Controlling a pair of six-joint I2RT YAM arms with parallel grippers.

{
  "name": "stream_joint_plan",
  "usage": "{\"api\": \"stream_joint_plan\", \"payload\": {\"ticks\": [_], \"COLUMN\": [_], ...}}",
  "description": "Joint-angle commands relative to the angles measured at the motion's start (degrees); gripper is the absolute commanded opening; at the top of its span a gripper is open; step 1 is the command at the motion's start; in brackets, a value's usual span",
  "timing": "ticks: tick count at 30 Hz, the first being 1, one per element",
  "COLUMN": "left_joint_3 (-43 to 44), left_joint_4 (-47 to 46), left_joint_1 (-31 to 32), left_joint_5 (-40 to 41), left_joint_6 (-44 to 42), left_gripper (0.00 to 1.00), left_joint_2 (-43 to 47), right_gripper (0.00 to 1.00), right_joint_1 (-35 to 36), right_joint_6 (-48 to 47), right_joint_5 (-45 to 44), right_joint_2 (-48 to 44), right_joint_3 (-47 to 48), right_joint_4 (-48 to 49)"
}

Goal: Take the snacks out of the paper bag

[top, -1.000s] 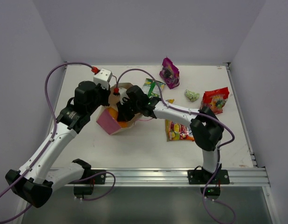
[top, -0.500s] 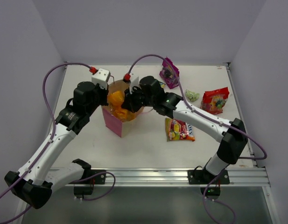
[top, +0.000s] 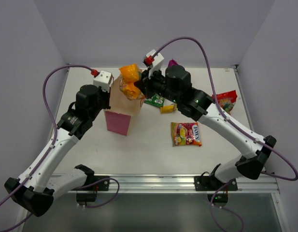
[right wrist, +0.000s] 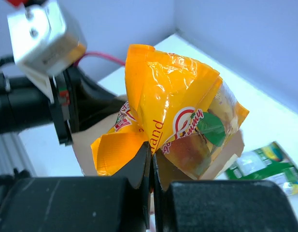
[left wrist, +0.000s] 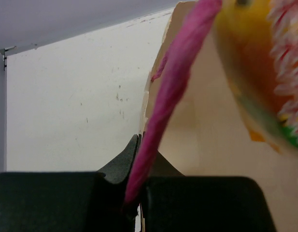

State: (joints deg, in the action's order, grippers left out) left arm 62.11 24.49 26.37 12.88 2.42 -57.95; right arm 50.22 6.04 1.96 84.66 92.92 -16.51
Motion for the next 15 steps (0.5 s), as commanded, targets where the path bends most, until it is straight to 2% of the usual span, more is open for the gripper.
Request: {"api": "stream_joint_plan", "payload": {"ticks": [1, 4, 9, 15], "left_joint_3": [-0.14, -0.14, -0.49, -0.06], "left_joint_4": [-1.38, -0.59, 0.12, 1.52], "left_joint_1": [0.08, 0.00, -0.35, -5.17], "left_joint_5": [3.28, 5.22, 7.41, 8.13], "left_joint_6": [1.10, 1.89, 3.47, 6.81], "left_gripper": [0.00, 0.00, 0.00, 0.00], "left_joint_2": [0.82, 0.39, -0.49, -1.63], "right_gripper": [0.00, 0.00, 0.00, 0.00], "right_joint_1": [-1.08, -3.54, -9.42, -15.49], "right_joint_6": [-4.28, -3.68, -1.13, 5.46], "right_joint_5": [-6.87, -4.77, -6.26, -6.01], "right_joint_2": [-5.56, -8.45, -13.89, -18.56], "right_joint_3": [6.12, 7.70, 7.71, -1.41], "right_joint_4": [8.07, 9.22, 8.52, 3.60]}}
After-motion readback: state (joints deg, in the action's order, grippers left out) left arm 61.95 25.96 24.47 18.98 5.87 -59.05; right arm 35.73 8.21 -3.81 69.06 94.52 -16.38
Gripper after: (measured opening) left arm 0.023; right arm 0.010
